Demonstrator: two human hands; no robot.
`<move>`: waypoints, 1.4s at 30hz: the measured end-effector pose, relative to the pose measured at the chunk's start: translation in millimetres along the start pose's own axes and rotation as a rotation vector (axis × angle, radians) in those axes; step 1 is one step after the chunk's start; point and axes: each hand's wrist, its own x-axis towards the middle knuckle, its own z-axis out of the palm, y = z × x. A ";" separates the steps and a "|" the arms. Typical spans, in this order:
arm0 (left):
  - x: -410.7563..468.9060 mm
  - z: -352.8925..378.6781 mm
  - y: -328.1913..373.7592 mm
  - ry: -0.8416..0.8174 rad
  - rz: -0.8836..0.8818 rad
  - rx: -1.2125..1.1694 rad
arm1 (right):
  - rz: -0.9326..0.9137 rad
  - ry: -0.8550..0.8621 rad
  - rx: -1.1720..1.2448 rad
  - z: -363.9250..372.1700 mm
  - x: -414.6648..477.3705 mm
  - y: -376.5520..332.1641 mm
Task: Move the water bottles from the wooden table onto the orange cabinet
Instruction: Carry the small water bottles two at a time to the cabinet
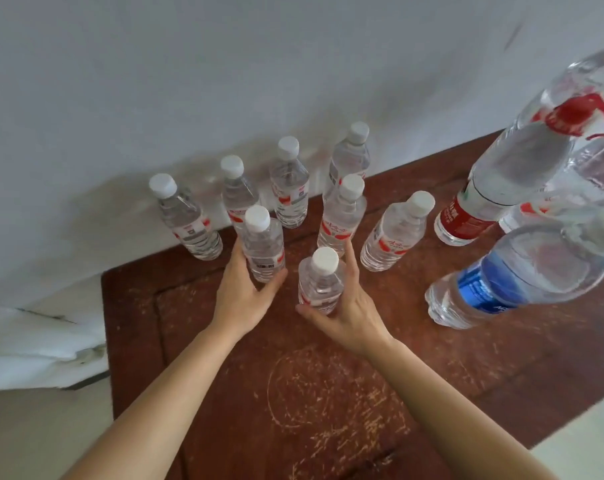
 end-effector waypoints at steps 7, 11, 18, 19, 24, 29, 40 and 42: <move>16.1 13.2 0.6 0.187 -0.160 -0.085 | 0.069 0.034 0.045 13.3 -5.2 13.5; -4.3 9.0 8.5 0.230 -0.235 -0.100 | 0.134 0.020 0.073 8.2 -12.8 6.1; -69.0 -13.7 17.9 0.237 -0.297 0.030 | 0.187 -0.045 0.168 -17.5 -37.2 -4.8; -73.5 -16.6 20.8 0.259 -0.294 0.038 | 0.182 -0.036 0.185 -20.8 -38.7 -6.4; -71.9 -57.4 81.9 0.338 -0.096 0.040 | 0.066 0.093 0.325 -62.4 -18.9 -58.6; -74.3 -124.0 163.8 0.389 0.308 0.215 | -0.124 0.338 0.296 -118.9 -18.3 -130.6; -120.1 -86.0 199.9 0.225 0.885 0.292 | -0.027 0.814 -0.289 -183.6 -190.9 -134.2; -135.9 -61.0 215.2 0.167 0.981 0.278 | 0.019 0.908 -0.415 -193.3 -240.3 -125.8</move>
